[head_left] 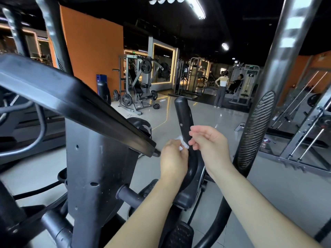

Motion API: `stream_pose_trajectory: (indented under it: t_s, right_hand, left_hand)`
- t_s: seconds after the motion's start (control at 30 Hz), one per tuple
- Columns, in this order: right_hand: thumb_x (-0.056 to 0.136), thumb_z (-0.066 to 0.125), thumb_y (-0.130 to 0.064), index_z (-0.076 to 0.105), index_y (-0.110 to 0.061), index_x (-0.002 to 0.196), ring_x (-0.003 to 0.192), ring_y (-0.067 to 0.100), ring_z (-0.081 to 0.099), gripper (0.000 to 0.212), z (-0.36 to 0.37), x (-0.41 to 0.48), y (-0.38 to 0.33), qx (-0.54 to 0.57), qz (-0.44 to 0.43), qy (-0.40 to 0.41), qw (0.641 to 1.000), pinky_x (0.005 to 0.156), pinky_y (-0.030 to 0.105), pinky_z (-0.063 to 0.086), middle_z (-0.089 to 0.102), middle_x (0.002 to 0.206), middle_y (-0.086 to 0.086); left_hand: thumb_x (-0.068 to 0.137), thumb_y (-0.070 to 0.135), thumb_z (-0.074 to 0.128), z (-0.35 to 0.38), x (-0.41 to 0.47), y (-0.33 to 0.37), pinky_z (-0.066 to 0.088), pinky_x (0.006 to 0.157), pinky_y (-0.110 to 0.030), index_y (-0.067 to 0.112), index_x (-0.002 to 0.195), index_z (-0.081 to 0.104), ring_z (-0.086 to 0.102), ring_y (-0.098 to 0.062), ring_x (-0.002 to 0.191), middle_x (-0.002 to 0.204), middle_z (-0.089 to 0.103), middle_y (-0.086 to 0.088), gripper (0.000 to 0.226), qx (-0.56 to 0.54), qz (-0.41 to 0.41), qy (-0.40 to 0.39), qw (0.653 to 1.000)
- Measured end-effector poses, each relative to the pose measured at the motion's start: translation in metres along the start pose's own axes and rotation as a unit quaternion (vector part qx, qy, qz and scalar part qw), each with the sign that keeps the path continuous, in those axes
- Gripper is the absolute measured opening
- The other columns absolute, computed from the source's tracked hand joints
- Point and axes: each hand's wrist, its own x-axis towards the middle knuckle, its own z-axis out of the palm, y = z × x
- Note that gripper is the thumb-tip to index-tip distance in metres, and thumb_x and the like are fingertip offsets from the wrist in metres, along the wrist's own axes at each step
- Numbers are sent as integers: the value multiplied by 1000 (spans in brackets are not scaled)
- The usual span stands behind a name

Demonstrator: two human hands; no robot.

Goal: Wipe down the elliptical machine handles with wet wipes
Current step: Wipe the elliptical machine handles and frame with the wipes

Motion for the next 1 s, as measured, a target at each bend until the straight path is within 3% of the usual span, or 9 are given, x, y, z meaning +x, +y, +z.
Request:
stream_pose_trajectory:
  t_s: [0.07,0.13,0.2,0.43,0.53,0.67,0.83,0.93,1.0]
  right_hand:
    - [95,62,5,76,-13,97,63,14,60,23,0,0,0,-4,0,-1,1000,66,26,50,74,79,10]
    - [95,62,5,76,-13,97,63,15,61,23,0,3,0,-6,0,0,1000,67,26,50,74,79,8]
    - [95,63,4,76,-12,98,62,15,60,22,-1,3,-1,-11,-3,0,1000,66,25,49,73,76,8]
    - [94,59,8,76,-13,96,65,16,60,27,-6,-1,8,-15,7,4,1000,64,22,50,76,84,7]
    - [95,58,10,75,-9,98,61,11,61,25,-5,-4,10,-10,19,6,1000,61,20,50,75,89,8]
    - [95,58,10,75,-5,101,58,7,61,23,-3,-4,9,-23,13,7,1000,59,18,49,73,83,8]
    - [94,59,10,75,-7,99,57,8,60,24,-7,-6,10,-18,19,11,1000,60,19,50,73,86,10]
    - [94,56,12,74,-6,100,57,6,60,26,-8,-11,16,-24,27,12,999,58,18,49,72,88,12]
    - [94,56,13,74,-6,99,57,6,60,27,-8,-14,22,-25,31,14,999,58,18,49,72,92,14]
  left_hand:
    - [99,8,53,-9,4,11,48,72,-30,6,81,59,52,-12,76,89,59,-4,20,-67,-6,46,997]
    - [100,6,54,-20,6,30,42,72,-10,16,89,65,57,3,81,92,62,3,19,-156,-5,87,984]
    - [101,6,54,-22,9,37,39,72,-4,18,92,68,57,12,83,93,62,8,21,-197,-2,103,975]
    - [96,4,53,0,-9,0,32,62,-27,23,62,38,38,-11,60,71,42,6,42,-77,-38,-1,996]
    - [95,6,53,-9,-4,5,43,63,-39,15,69,56,48,-17,64,75,55,-3,28,-114,-54,27,992]
    - [96,6,51,-21,12,27,42,69,-25,20,74,65,52,-8,70,83,58,4,30,-169,-30,75,982]
    - [99,6,53,-2,-3,5,31,62,-27,23,63,36,40,-13,61,79,46,0,43,-59,-39,-9,997]
    - [99,4,52,5,-17,-7,31,62,-26,21,64,34,42,-19,68,83,47,-3,43,-28,-26,-43,998]
    - [98,3,53,4,-23,-9,35,66,-25,14,69,47,50,-25,75,86,50,-6,31,-2,-16,-63,998]
